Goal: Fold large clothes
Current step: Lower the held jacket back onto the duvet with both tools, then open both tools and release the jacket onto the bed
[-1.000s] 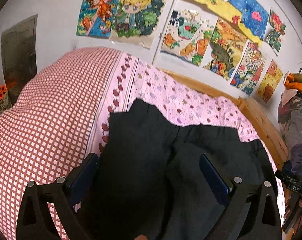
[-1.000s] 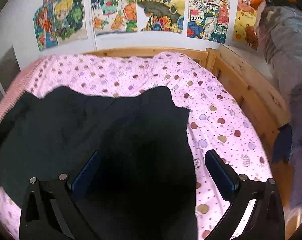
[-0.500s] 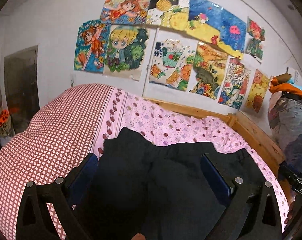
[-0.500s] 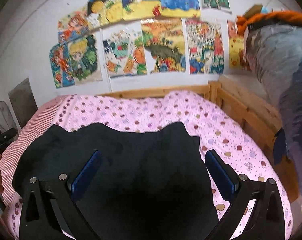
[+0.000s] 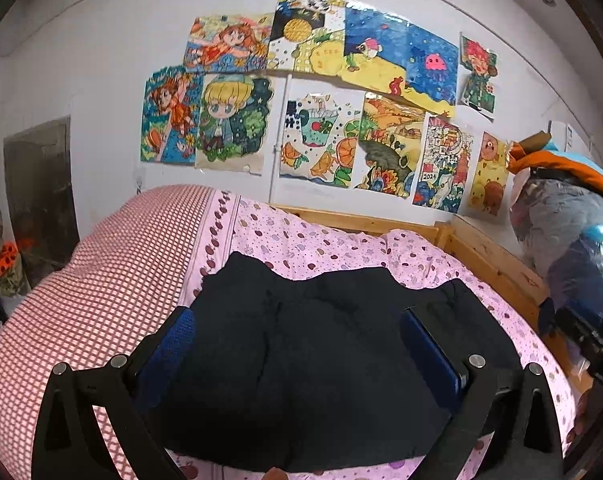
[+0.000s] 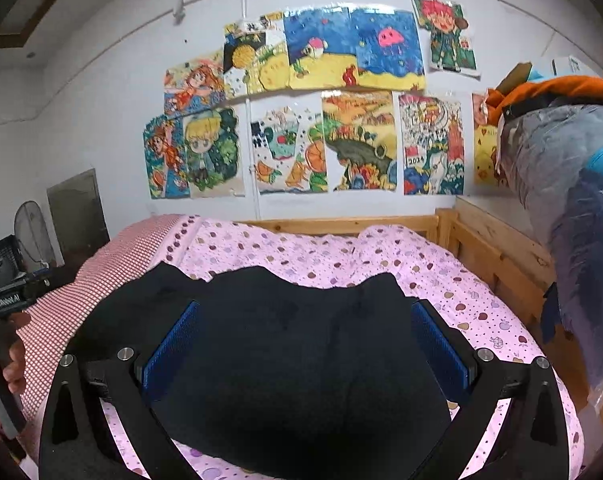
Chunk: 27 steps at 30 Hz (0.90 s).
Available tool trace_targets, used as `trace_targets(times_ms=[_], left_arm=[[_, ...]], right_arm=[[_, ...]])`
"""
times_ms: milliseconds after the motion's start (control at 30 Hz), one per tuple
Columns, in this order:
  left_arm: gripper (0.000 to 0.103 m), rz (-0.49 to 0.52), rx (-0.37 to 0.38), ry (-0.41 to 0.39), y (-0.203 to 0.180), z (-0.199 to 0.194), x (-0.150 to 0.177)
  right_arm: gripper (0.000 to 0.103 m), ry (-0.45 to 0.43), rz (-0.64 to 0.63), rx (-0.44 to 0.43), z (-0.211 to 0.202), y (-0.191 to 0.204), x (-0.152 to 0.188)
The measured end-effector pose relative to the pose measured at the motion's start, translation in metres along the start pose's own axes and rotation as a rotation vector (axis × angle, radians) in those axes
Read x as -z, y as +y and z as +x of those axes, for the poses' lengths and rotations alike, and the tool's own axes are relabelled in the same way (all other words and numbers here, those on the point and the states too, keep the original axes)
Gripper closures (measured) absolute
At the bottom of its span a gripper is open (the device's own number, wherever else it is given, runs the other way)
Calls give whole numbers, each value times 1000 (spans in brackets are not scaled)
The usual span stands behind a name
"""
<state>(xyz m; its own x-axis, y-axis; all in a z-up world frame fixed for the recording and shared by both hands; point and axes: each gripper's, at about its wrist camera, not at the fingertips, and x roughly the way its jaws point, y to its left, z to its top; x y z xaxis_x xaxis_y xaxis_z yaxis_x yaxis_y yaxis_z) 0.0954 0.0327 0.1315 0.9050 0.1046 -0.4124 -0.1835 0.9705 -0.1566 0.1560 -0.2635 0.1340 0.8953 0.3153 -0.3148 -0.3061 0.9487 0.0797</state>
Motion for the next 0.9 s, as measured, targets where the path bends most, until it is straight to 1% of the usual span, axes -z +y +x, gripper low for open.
trace_targets(times_ms=[133,367,600,700,900], left_arm=[[0,35,-12,-32,-6,-18,6],[0,86,-34,-55,-11,-41,22],[0,105,-61,-57,-7,-47,34],[0,108,-60,-53,-5,-46,40],[0,132,-65,-56,2,-49,58]], right_arm=[[1,-29,-17,-16,-17,10,-1],[1,-36,-30,-63,-35,21,10],[1,-16,-71,-94,-39,31,23],[1,-9,-77,-104,-40,34,28],[1,56,-77,-78,-31,37,46]])
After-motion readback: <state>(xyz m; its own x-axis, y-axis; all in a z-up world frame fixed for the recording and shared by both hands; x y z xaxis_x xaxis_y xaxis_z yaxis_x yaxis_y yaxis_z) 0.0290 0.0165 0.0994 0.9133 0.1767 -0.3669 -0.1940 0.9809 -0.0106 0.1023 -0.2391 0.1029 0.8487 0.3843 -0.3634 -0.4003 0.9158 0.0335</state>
